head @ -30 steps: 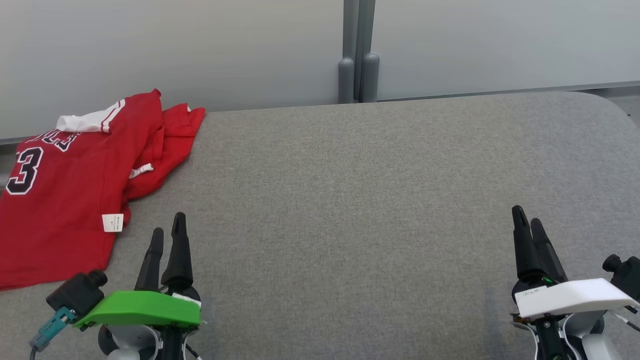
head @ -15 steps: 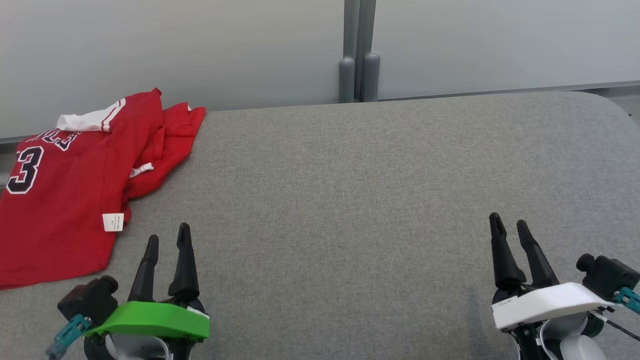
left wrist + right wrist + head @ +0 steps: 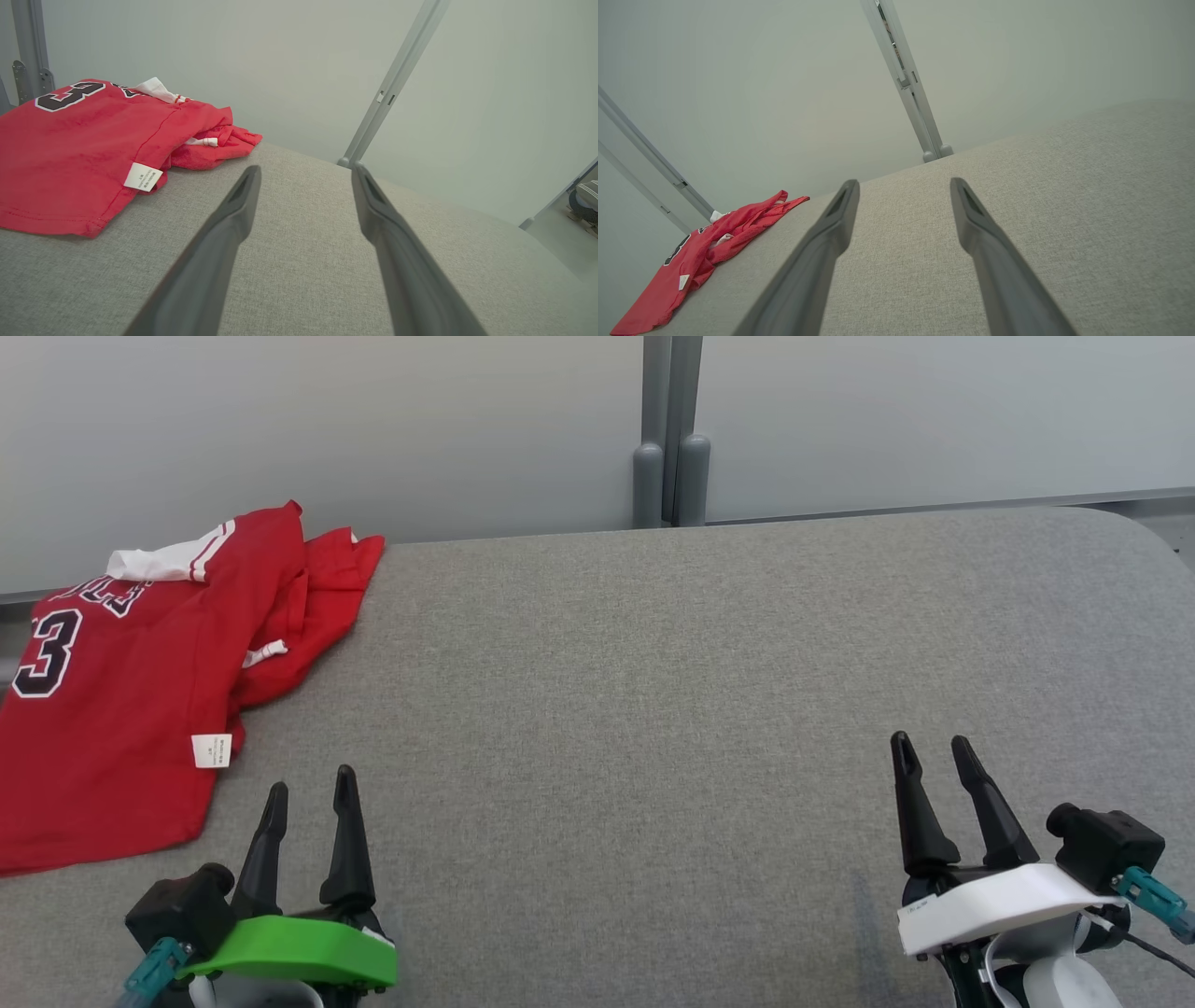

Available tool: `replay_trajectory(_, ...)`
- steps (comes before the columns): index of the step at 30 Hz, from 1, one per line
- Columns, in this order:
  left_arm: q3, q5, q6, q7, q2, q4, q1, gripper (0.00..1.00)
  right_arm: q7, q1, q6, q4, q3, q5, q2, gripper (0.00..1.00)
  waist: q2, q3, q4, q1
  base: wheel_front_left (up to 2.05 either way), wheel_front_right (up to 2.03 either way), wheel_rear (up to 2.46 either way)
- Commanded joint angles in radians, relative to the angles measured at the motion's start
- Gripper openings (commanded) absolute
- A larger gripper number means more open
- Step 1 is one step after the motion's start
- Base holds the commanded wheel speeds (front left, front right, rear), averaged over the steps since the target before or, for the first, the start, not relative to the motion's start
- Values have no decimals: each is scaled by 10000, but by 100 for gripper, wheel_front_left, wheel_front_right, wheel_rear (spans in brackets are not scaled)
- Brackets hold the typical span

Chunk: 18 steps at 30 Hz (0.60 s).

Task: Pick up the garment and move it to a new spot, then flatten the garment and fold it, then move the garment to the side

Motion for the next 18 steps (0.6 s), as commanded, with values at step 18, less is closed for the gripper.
replay_trajectory(18,-32,1580,96,-514,77,-45,414,100,-453,43,26,-206,220,-1849,-76,100,73,-78,24,0,0,0,0)
